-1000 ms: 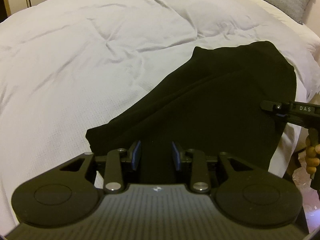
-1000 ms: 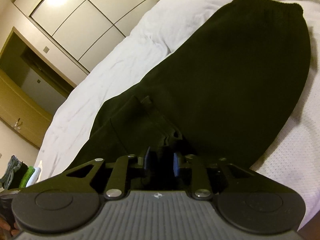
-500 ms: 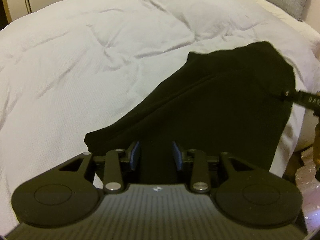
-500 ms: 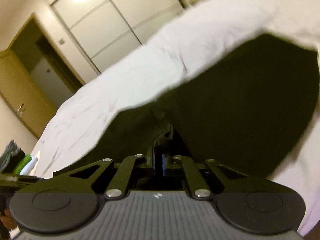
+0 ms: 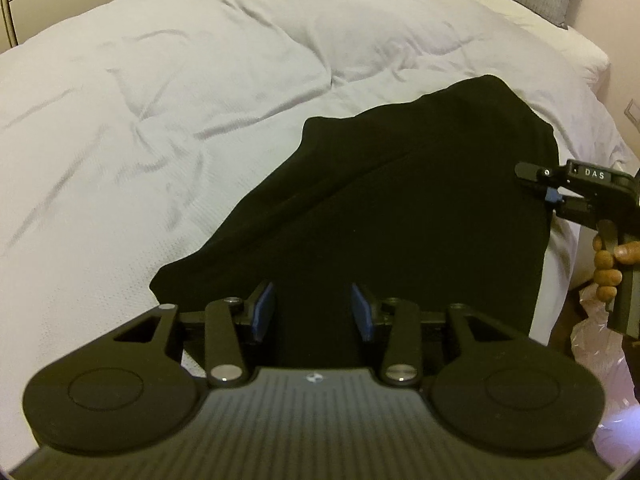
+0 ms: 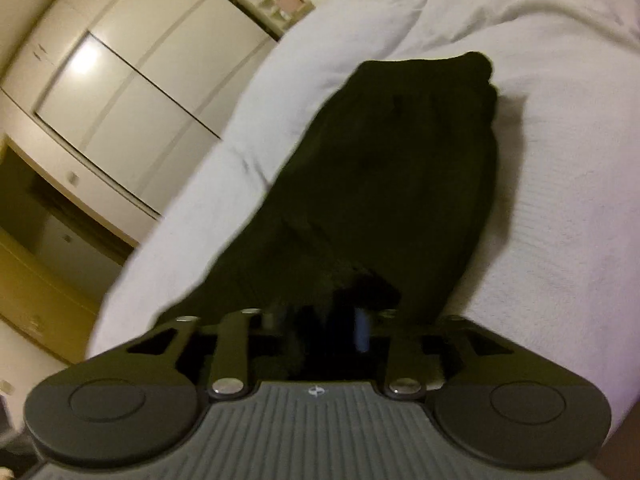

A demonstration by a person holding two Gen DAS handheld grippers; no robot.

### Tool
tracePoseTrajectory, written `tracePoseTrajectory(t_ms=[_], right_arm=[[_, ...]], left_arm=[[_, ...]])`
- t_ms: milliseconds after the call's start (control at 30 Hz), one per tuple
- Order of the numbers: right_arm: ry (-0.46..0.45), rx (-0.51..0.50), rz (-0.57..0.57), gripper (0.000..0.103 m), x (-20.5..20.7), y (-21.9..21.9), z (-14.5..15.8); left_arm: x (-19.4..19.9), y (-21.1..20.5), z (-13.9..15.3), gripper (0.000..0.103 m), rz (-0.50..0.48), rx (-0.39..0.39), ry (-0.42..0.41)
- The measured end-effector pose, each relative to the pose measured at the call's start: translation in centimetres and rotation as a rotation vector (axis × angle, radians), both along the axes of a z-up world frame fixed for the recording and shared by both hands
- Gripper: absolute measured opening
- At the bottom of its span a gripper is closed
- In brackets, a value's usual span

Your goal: Fold clothes

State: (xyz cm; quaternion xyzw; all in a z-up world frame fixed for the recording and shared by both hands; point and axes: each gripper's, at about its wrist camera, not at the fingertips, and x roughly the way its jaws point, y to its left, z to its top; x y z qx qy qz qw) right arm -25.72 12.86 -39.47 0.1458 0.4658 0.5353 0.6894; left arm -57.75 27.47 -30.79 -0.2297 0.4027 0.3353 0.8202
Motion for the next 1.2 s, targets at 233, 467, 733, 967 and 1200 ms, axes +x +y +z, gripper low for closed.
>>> tracePoseTrajectory(t_ms=[233,467,733,967,1200], right_arm=[[-0.325,0.031,0.095,0.005,-0.3,1.0,3.8],[-0.431,0.036,-0.074,0.006,6.2,-0.8,5.3],[-0.405,0.002,-0.09,0.006,9.9,0.1,1.9],[-0.47,-0.049,-0.301,0.03,9.8,-2.0,3.3],[-0.503,-0.082,-0.117,0.023,8.1,-0.6,2.7]], left_arm=[[1.3,0.3,0.7,0.037,-0.029,0.018,0.0],[4.5,0.8,0.3,0.037,-0.1,0.038,-0.012],[6.2,1.4,-1.2,0.036,-0.113,0.033,0.013],[4.9,1.4,-0.5,0.034,-0.087,0.052,0.002],[3.5,2.9,-1.0,0.032,-0.018,0.039,-0.026]])
